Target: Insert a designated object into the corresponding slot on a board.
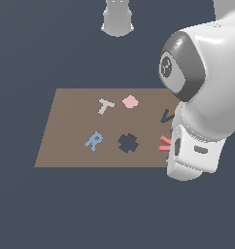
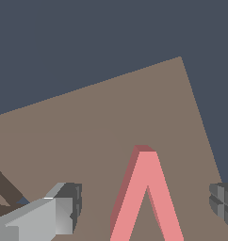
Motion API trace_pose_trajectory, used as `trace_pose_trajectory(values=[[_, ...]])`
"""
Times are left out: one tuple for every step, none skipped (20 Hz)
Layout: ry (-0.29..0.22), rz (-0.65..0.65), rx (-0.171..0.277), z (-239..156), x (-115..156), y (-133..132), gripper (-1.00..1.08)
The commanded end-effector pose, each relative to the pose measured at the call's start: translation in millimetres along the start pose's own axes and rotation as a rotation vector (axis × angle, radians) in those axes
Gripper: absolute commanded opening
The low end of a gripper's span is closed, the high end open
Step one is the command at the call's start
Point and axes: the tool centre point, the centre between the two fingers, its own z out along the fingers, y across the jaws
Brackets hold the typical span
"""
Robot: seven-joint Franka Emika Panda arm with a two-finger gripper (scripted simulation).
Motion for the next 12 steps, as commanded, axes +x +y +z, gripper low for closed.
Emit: trace_pose_trajectory(values=[[0.000,0.002,-0.001,-0.6,-0.6,0.5,1.00],[0.000,0.007,-0.001,-1.1,-1.1,0.8,1.00],[0.001,0.009,-0.001,-1.5,-1.4,1.0,1.00],[0.001,0.010,-0.001,-1.6,-1.5,1.1,1.00],[0.000,0.007,-0.001,-1.2,-1.1,0.8,1.00],[0.000,0.007,-0.001,-0.7,-1.1,0.8,1.00],[0.000,0.007,-0.001,0.8,-1.0,0.7,1.00],[0.001,0.008,-0.001,3.2,-1.2,0.9,1.00],[0.001,0.008,-0.001,6.6,-1.3,0.9,1.00],[0.001,0.009,-0.001,10.7,-1.4,0.9,1.00],[0.001,0.009,-0.001,14.1,-1.5,0.8,1.00],[0.001,0.010,-0.001,16.5,-1.6,0.9,1.00]])
